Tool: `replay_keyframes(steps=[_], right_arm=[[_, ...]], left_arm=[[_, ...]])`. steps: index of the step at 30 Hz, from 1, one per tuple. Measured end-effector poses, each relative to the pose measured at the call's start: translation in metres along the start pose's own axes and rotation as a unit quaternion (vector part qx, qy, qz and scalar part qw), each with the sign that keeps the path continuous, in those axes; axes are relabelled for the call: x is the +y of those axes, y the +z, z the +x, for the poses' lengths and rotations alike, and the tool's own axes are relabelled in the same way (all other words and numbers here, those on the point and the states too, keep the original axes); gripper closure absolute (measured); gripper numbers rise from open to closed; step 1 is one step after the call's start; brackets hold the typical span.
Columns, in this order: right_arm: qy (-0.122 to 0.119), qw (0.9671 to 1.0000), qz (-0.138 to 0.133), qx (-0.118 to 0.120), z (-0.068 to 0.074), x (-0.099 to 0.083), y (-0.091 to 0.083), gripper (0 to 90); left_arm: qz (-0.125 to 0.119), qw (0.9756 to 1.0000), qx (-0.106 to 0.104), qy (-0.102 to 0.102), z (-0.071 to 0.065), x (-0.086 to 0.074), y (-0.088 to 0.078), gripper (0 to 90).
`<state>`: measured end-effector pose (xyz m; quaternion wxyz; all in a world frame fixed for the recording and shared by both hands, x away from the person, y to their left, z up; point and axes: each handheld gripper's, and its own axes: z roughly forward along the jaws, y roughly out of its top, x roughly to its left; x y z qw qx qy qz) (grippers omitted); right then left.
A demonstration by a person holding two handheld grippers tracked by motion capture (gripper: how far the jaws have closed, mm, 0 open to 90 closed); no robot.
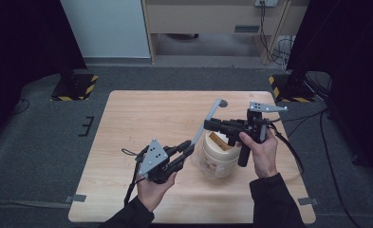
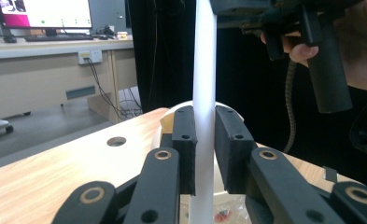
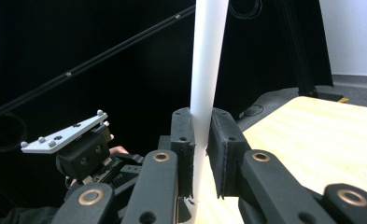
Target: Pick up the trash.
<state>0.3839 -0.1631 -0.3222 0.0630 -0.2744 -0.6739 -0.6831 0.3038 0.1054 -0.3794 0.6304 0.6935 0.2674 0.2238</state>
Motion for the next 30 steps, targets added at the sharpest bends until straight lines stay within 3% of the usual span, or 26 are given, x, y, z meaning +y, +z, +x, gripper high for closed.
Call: replay_keyframes(steps=[8, 12, 16, 20, 21, 23, 25, 27, 30], right_arm=[[-0.019, 0.9997, -0.010, -0.013, 0.001, 0.001, -0.001, 80.7], [-0.026, 0.9992, -0.021, -0.023, 0.001, 0.004, -0.005, 80.6], [-0.036, 0.9981, -0.034, -0.038, 0.002, 0.007, -0.011, 80.6], [-0.040, 0.9963, -0.058, -0.050, 0.001, 0.010, -0.020, 80.6], [-0.041, 0.9957, -0.064, -0.052, 0.000, 0.011, -0.022, 80.5], [-0.041, 0.9943, -0.078, -0.059, -0.001, 0.011, -0.028, 80.5], [-0.043, 0.9926, -0.093, -0.065, -0.002, 0.012, -0.033, 80.5], [-0.046, 0.9906, -0.108, -0.071, -0.002, 0.013, -0.039, 80.6], [-0.050, 0.9875, -0.129, -0.076, -0.001, 0.018, -0.049, 80.5]], left_arm=[[0.014, 0.9997, 0.007, -0.017, 0.009, -0.007, -0.006, 69.2], [0.031, 0.9986, 0.024, -0.035, 0.022, -0.013, -0.015, 61.9], [0.059, 0.9959, 0.048, -0.048, 0.038, -0.029, -0.028, 56.4], [0.101, 0.9909, 0.071, -0.054, 0.058, -0.056, -0.044, 51.3], [0.122, 0.9877, 0.081, -0.056, 0.065, -0.068, -0.051, 49.7], [0.143, 0.9837, 0.087, -0.067, 0.074, -0.078, -0.055, 45.5], [0.153, 0.9810, 0.090, -0.078, 0.084, -0.090, -0.059, 41.0], [0.171, 0.9755, 0.104, -0.091, 0.092, -0.097, -0.059, 37.2], [0.205, 0.9681, 0.116, -0.085, 0.098, -0.105, -0.053, 30.5]])
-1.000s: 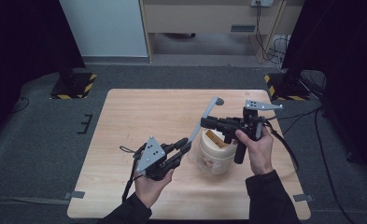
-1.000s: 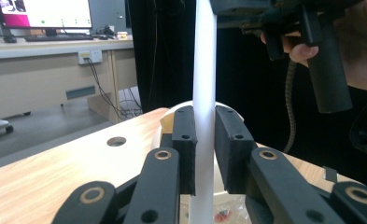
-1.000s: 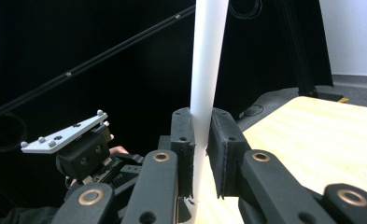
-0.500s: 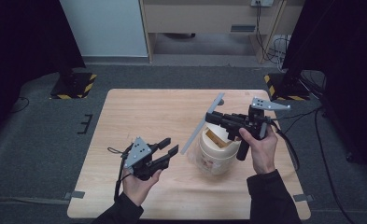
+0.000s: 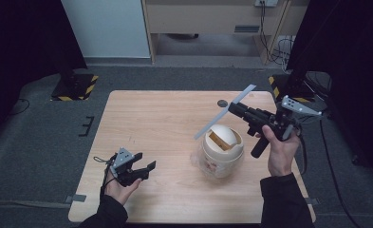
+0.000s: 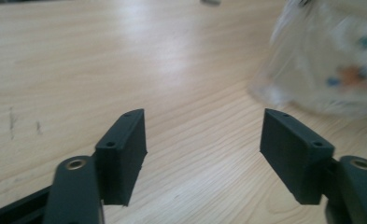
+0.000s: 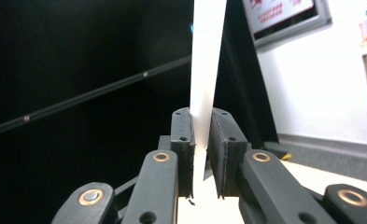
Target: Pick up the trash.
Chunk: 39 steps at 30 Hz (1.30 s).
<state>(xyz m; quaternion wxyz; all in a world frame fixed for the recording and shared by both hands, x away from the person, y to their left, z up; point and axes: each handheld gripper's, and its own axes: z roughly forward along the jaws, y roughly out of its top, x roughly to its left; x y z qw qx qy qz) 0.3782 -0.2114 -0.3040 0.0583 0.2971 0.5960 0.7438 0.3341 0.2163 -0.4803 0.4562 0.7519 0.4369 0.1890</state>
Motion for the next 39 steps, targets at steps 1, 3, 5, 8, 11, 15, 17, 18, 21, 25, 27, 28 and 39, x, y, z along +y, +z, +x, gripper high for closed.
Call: replay_keyframes(steps=[1, 3, 5, 8, 11, 15, 17, 18, 21, 25, 27, 28, 39], right_arm=[[0.002, 1.0000, -0.003, -0.001, 0.000, 0.002, -0.002, 80.5], [-0.001, 0.9999, -0.013, -0.006, -0.001, 0.007, -0.008, 80.5], [-0.006, 0.9995, -0.025, -0.017, -0.003, 0.012, -0.015, 80.5], [-0.011, 0.9980, -0.049, -0.039, -0.007, 0.019, -0.027, 80.5], [-0.022, 0.9955, -0.060, -0.070, -0.012, 0.022, -0.037, 80.4], [-0.027, 0.9914, -0.068, -0.109, -0.023, 0.020, -0.050, 80.4], [-0.027, 0.9896, -0.067, -0.124, -0.027, 0.018, -0.055, 80.4], [-0.027, 0.9891, -0.067, -0.129, -0.029, 0.017, -0.057, 80.4], [-0.028, 0.9868, -0.063, -0.146, -0.036, 0.013, -0.063, 80.4], [-0.033, 0.9850, -0.049, -0.162, -0.041, 0.007, -0.067, 80.4], [-0.037, 0.9840, -0.036, -0.170, -0.043, 0.003, -0.068, 80.4], [-0.039, 0.9834, -0.031, -0.174, -0.045, 0.000, -0.068, 80.4], [-0.045, 0.9787, 0.046, -0.195, -0.058, -0.033, -0.056, 80.4]], left_arm=[[0.008, 1.0000, 0.001, 0.001, 0.001, -0.001, 0.003, 29.5], [0.022, 0.9998, 0.003, 0.003, 0.002, -0.003, 0.006, 28.0], [0.030, 0.9995, 0.004, 0.009, 0.004, -0.004, 0.008, 26.3], [0.036, 0.9993, 0.008, 0.005, 0.006, -0.005, 0.009, 25.1], [0.043, 0.9989, 0.017, 0.000, 0.011, -0.006, 0.008, 23.8], [0.047, 0.9985, 0.026, -0.010, 0.014, -0.007, 0.006, 23.7], [0.047, 0.9986, 0.023, -0.009, 0.013, -0.006, 0.006, 23.7], [0.048, 0.9986, 0.022, -0.006, 0.012, -0.006, 0.006, 23.7], [0.049, 0.9986, 0.017, -0.004, 0.010, -0.005, 0.006, 23.8], [0.050, 0.9986, 0.015, -0.002, 0.009, -0.004, 0.005, 24.3], [0.048, 0.9987, 0.015, -0.002, 0.009, -0.003, 0.003, 24.3], [0.048, 0.9987, 0.015, -0.003, 0.009, -0.003, 0.003, 24.2], [0.049, 0.9987, 0.012, -0.004, 0.010, -0.002, 0.001, 26.0]])
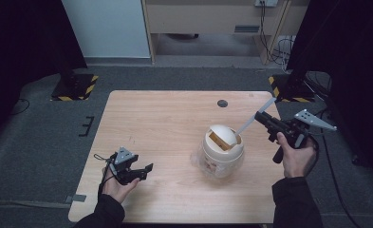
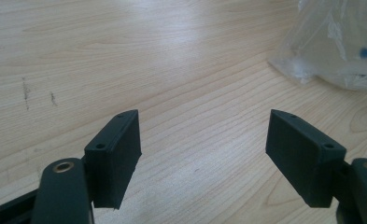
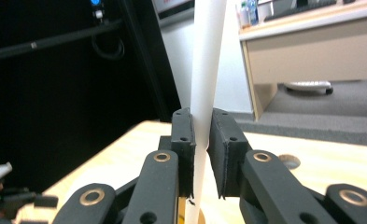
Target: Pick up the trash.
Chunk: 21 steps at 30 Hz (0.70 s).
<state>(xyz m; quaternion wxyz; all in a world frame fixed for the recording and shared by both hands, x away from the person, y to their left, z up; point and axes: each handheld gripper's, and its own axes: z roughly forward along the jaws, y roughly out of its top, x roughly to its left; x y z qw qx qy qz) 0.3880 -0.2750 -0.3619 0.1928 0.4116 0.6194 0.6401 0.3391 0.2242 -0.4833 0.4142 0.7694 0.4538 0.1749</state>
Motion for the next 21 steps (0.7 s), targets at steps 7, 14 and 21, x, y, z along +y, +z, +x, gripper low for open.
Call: replay_keyframes(steps=[7, 14, 21], right_arm=[[-0.012, 0.9990, 0.044, -0.001, 0.003, -0.017, 0.014, 80.3], [-0.011, 0.9971, 0.075, -0.005, 0.001, -0.032, 0.023, 80.2], [-0.010, 0.9961, 0.087, -0.008, -0.002, -0.038, 0.025, 80.2]], left_arm=[[0.000, 1.0000, 0.003, -0.002, 0.002, 0.000, -0.001, 25.8], [-0.002, 1.0000, 0.006, -0.006, 0.004, 0.001, -0.002, 25.7], [-0.011, 0.9998, 0.005, -0.012, 0.006, 0.003, -0.006, 25.7]])
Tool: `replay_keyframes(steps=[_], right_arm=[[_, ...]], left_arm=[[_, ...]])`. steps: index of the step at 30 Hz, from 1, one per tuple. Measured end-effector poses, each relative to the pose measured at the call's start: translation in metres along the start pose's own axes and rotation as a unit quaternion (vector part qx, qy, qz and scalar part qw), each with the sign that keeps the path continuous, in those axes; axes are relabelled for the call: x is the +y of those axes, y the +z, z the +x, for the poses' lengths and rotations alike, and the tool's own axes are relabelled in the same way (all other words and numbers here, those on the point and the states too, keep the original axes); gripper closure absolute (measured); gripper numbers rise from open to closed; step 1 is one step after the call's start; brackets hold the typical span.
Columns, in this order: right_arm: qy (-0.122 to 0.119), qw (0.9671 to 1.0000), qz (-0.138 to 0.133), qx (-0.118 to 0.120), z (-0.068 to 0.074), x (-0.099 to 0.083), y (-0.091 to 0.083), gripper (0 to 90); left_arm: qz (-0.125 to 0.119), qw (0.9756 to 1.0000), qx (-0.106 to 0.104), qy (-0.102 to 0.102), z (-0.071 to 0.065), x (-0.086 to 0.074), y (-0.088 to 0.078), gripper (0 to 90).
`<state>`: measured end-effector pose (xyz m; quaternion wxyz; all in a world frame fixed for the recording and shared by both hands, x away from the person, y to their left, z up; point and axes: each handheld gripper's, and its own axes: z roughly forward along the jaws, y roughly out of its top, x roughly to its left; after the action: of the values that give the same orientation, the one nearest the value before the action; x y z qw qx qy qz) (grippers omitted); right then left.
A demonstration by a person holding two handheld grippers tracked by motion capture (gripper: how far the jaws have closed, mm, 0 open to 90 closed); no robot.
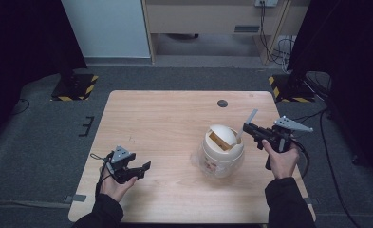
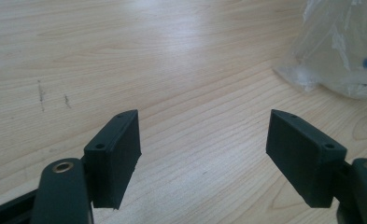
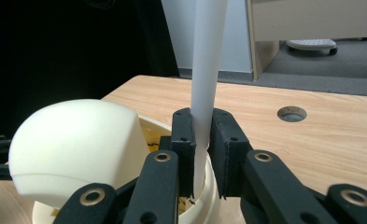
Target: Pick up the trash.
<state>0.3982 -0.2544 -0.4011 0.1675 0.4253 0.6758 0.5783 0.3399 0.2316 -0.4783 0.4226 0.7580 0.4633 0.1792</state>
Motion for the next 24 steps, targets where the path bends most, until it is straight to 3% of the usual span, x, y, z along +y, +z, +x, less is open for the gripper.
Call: replay_keyframes(steps=[9, 14, 16, 22, 24], right_arm=[[0.004, 1.0000, 0.003, 0.001, -0.001, -0.002, 0.001, 76.9], [0.015, 0.9998, -0.011, 0.006, -0.003, 0.000, -0.004, 63.2], [0.016, 0.9997, -0.017, 0.007, -0.002, 0.000, -0.008, 49.2], [0.002, 0.9994, -0.034, -0.001, -0.007, -0.007, -0.026, 24.2], [-0.005, 0.9993, -0.034, -0.012, -0.011, -0.013, -0.031, 21.8]], left_arm=[[-0.025, 0.9996, 0.005, -0.009, 0.005, 0.005, -0.009, 26.3], [-0.040, 0.9991, 0.007, -0.013, 0.007, 0.008, -0.016, 26.6], [-0.045, 0.9988, 0.009, -0.017, 0.008, 0.008, -0.018, 26.7], [-0.053, 0.9982, 0.012, -0.025, 0.013, 0.008, -0.023, 26.9], [-0.054, 0.9981, 0.013, -0.026, 0.013, 0.008, -0.024, 26.9]])
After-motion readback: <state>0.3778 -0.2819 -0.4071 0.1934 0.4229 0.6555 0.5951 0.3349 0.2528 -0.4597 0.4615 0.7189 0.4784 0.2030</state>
